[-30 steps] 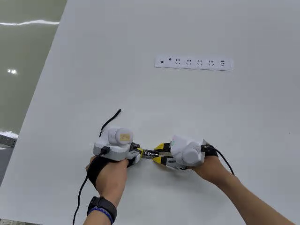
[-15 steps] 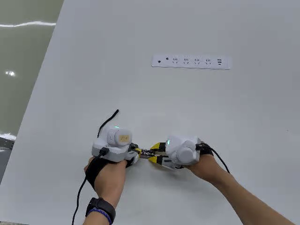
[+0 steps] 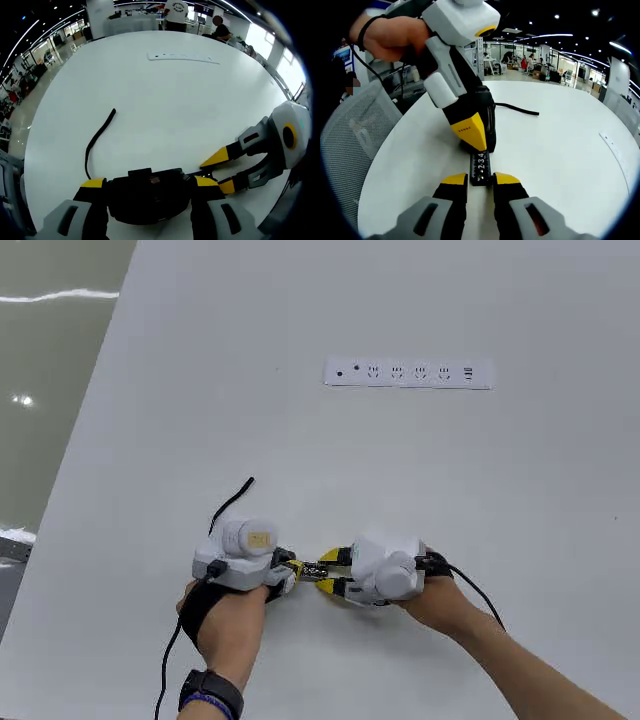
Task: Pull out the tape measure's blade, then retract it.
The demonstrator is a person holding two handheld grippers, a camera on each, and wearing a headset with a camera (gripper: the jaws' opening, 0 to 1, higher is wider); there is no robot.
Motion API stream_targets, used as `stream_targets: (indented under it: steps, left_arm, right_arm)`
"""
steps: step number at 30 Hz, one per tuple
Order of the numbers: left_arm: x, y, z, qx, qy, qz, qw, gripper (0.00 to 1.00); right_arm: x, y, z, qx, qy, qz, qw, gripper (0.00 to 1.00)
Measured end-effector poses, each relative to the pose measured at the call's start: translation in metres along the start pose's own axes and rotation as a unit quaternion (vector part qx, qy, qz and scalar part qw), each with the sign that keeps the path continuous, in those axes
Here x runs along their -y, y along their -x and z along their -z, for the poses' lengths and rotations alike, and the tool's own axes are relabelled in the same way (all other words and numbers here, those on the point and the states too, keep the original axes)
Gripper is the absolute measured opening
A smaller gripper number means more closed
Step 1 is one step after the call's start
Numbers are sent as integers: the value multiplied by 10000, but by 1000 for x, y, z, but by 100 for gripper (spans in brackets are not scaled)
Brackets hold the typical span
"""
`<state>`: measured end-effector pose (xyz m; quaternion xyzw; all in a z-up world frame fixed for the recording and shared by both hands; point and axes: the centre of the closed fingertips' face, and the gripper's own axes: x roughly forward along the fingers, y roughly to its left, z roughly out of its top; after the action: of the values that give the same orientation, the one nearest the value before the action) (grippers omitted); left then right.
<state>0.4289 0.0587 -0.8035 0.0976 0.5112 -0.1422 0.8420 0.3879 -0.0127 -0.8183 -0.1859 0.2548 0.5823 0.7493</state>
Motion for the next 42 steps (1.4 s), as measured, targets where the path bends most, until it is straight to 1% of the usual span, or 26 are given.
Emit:
stream_targets:
  steps: [2,4,6,7,10,12,15,18,22,27,30,35,38,40,41,42]
  left_arm:
    - [-1,-1,-1,12,40,42,10000,65]
    - [0,-1,-1,-5,27,72,10000,65]
    - [1,-1,-2,41,0,80,10000,65]
    - [2,-2,-2,20,-68,58,10000,65]
    - [2,-1,-2,91,-119,46,9999,65]
    - [3,-1,-2,135,-242,13,9996,64]
    - [2,0,-2,106,-242,34,9996,64]
    - [0,1,-2,109,-179,74,9998,63]
    - [0,1,-3,112,-117,65,9998,63]
    - [-1,1,-2,74,48,84,9999,63]
    - [0,0,-3,55,40,73,9999,63]
    - [0,0,-3,27,52,47,10000,63]
    - [0,0,-2,18,91,74,9999,64]
    - [-2,1,-2,20,118,138,9998,65]
    - [-2,0,-2,5,159,152,9998,65]
    - [-1,0,-2,-3,128,161,9998,65]
  right_arm:
    - [0,0,1,34,16,28,10000,20]
    - [3,1,1,69,-33,72,9999,16]
    - [3,1,1,85,-44,61,9999,15]
    - [2,2,1,84,-26,49,9999,14]
    - [2,0,1,73,-43,29,10000,14]
    - [2,1,0,68,-49,15,10000,14]
    - [0,-1,0,53,-40,15,10000,14]
    - [1,-2,0,64,-47,19,10000,13]
    - [1,-5,-3,72,-5,32,10000,13]
    - [4,-7,-3,107,-42,40,9999,13]
    - [4,-8,-4,104,-43,29,9999,12]
    - [4,-9,-5,152,10,-61,9999,12]
    - [4,-9,-4,191,76,-68,9998,13]
    - [5,-9,-4,217,31,-100,9997,14]
    - [5,-8,-3,205,144,-55,9997,14]
    - [4,-8,-4,211,216,-73,9995,15]
